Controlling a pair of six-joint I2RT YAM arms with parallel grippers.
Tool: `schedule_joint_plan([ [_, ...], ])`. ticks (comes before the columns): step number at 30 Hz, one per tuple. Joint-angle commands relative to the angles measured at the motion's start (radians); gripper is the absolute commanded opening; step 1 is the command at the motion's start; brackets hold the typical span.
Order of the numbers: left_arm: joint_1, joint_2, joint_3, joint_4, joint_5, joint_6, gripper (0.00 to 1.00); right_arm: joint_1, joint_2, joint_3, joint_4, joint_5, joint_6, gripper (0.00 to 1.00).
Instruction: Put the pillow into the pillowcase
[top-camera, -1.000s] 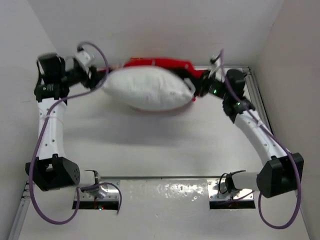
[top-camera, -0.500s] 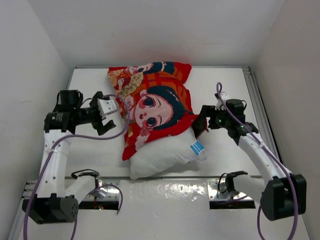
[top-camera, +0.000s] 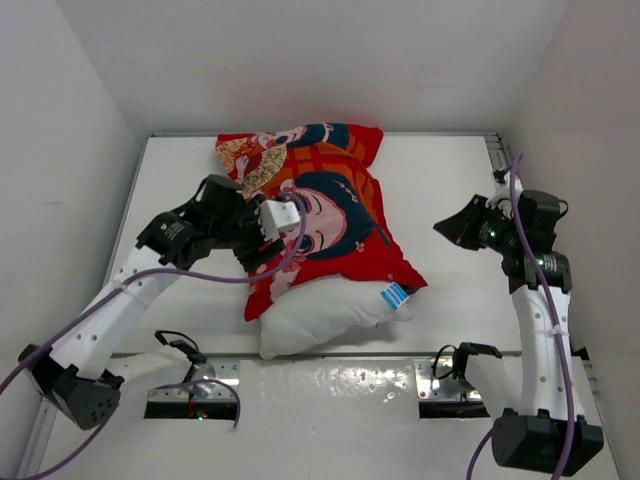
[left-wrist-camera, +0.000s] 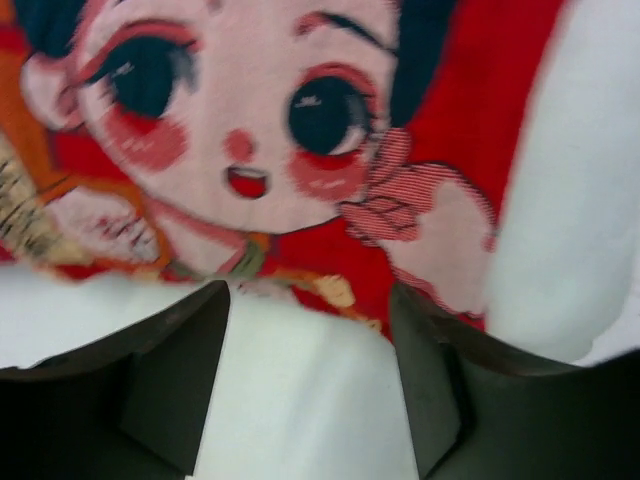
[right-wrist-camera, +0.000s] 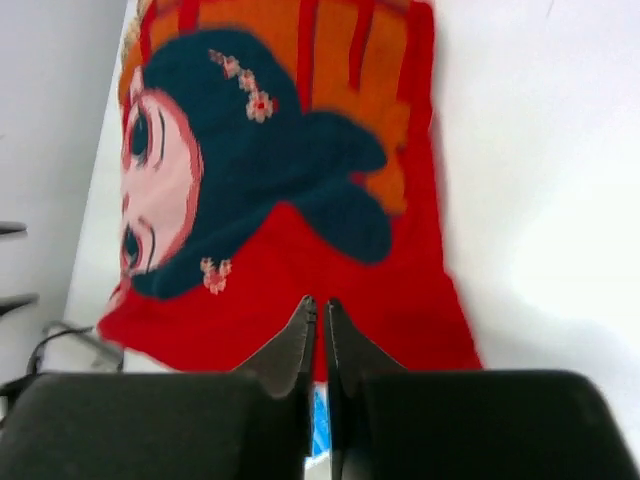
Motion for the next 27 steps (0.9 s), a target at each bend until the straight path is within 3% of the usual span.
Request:
schedule_joint_plan([
  [1,-0.018,0.079,0.127,-0.18,-0.339,-0.087,0.58,-0.017,-0.039,-0.099,-0.032,-0.091,0.1,0.23],
  [4,0.03,0.021,0.088,-0.246,-0.301,-0.058,0.45,-0.017,-0.073,-0.144,-0.019,-0.071,0.113,0.48],
  [5,0.025,-0.049,0.066,-0.175,-0.228,-0.056,0.43,-0.013,-0.076,-0.146,-0.021,-0.067,0.098,0.64],
  [6,0.018,-0.084,0.028,-0.124,-0.197,-0.059,0.43,-0.003,-0.075,-0.136,-0.025,-0.056,0.092,0.71],
  [10,0.022,-0.074,0.06,0.005,0.03,-0.052,0.6,0.039,-0.043,-0.041,-0.156,-0.001,0.007,0.99],
  [14,-0.054,0.057,0.117,0.085,0.005,-0.07,0.69,0.081,-0.046,0.003,-0.257,-0.004,-0.076,0.99],
  [17,-0.155,0.167,0.146,0.136,-0.072,-0.093,0.76,0.095,-0.058,-0.063,-0.283,-0.101,-0.129,0.99],
  [19,-0.2,0.225,0.143,0.187,-0.083,-0.113,0.78,0.099,-0.058,-0.119,-0.312,-0.087,-0.12,0.99],
  [22,-0.237,0.286,0.123,0.248,-0.117,-0.131,0.81,0.102,-0.093,-0.23,-0.282,-0.034,-0.07,0.99],
  [27,-0.271,0.374,0.086,0.281,-0.122,-0.147,0.76,0.125,-0.271,-0.457,-0.08,-0.097,0.05,0.99],
])
